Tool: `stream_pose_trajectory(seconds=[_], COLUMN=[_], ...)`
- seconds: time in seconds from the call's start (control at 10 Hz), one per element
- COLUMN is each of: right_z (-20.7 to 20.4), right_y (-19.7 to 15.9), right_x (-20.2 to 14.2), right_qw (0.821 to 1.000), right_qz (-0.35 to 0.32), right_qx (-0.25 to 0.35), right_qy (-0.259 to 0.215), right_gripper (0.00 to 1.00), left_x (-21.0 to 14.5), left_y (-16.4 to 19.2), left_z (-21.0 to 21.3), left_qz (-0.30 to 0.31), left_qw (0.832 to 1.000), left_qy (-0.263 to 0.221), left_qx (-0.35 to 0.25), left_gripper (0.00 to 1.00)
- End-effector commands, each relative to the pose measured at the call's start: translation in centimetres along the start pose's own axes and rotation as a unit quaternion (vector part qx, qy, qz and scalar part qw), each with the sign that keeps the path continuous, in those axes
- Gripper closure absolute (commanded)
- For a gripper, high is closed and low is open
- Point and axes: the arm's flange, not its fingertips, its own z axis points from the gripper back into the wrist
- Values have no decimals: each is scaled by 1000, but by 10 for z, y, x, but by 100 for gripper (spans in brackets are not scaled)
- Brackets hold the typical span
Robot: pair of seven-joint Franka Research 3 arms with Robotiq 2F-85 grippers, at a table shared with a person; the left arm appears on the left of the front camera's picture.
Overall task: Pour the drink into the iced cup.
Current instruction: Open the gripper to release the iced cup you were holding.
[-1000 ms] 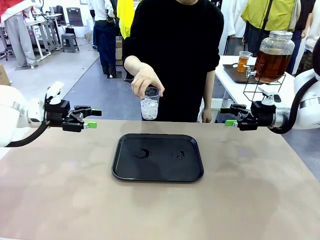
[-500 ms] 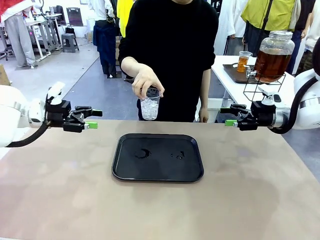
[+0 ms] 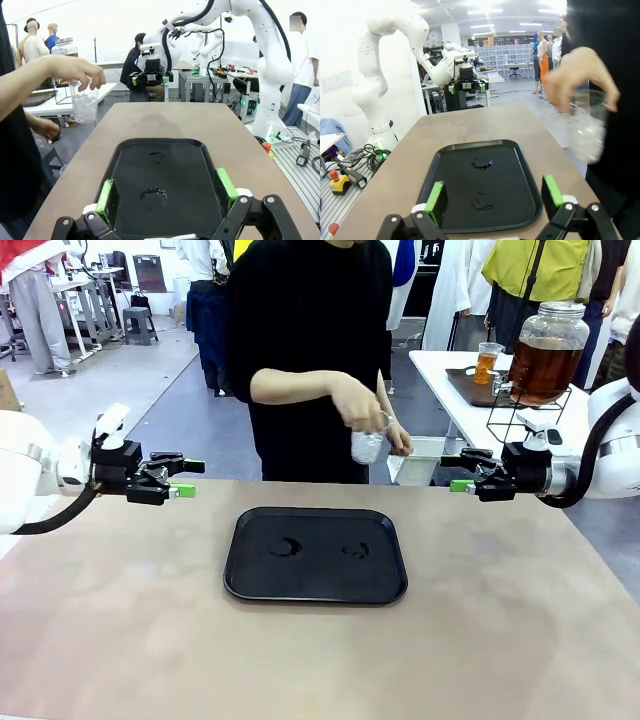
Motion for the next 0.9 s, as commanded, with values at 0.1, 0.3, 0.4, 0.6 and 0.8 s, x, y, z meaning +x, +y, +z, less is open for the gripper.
stream_pose_trajectory(seconds=[0.1,0.3,0.4,0.6,0.8], right_z=[-2,-2,-2,-2,-2], right_y=[-1,-1,-1,-1,-1], right_x=[3,3,3,3,3], right_qw=[1000,1000,1000,1000,1000], right_qz=[1,1,1,1,1], right_qx=[2,2,2,2,2], right_qy=[0,0,0,0,0], right_gripper=[0,0,0,0,0], left_x=[1,1,1,1,1], left_y=[0,0,0,0,0], left_z=[-2,-2,-2,-2,-2], left_qz=[2,2,2,2,2], left_qw=[1000,1000,1000,1000,1000], left_qy=[1,1,1,1,1], left_qx=[0,0,0,0,0], left_gripper=[0,0,0,0,0])
